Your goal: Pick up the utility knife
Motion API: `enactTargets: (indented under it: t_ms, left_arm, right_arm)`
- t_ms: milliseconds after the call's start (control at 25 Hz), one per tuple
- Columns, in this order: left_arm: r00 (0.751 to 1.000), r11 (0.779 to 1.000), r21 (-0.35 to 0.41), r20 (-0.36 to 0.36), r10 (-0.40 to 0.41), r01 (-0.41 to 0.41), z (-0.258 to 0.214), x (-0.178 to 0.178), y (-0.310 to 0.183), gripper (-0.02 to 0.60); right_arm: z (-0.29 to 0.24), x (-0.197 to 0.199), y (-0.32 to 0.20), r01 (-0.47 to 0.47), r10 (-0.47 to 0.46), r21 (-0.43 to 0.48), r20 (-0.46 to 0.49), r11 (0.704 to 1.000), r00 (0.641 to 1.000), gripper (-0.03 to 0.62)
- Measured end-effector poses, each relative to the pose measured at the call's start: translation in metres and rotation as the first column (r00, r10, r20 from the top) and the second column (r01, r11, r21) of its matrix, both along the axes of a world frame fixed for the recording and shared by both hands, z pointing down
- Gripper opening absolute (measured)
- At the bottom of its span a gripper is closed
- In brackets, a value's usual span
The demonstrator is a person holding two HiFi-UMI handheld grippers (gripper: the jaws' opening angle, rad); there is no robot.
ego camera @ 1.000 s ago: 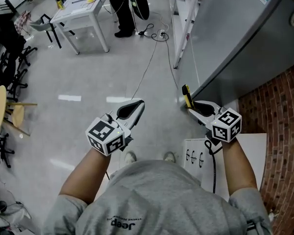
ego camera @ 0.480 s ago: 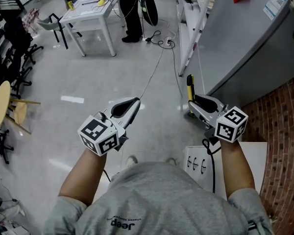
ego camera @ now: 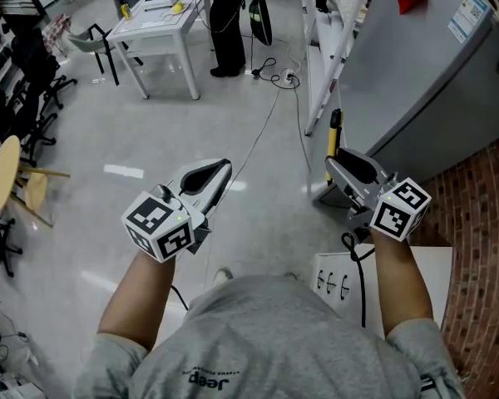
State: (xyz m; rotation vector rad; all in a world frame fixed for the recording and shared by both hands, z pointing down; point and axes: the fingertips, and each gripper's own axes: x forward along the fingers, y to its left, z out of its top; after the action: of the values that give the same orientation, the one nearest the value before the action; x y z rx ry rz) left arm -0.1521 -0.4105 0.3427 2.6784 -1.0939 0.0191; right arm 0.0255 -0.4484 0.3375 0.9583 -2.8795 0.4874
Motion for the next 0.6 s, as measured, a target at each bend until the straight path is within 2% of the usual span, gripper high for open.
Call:
enactTargets:
  t_ms: [200,600]
  left_arm:
    - [1.000,1.000,0.007,-0.013,0.006,-0.006,-0.006,0.002,0.004,-0.002]
    - [1.000,1.000,0.007,-0.026,0.015,-0.015,-0.009,0.006,0.007,-0.002]
  right_arm:
    - [-0.016,0.006,0.003,-0.015,0.013,0.027,0.073,1.000,0.997,0.124]
    - [-0.016,0.008,0.005,-0.015,0.013,0.033,0.065,0.999,0.998,0.124]
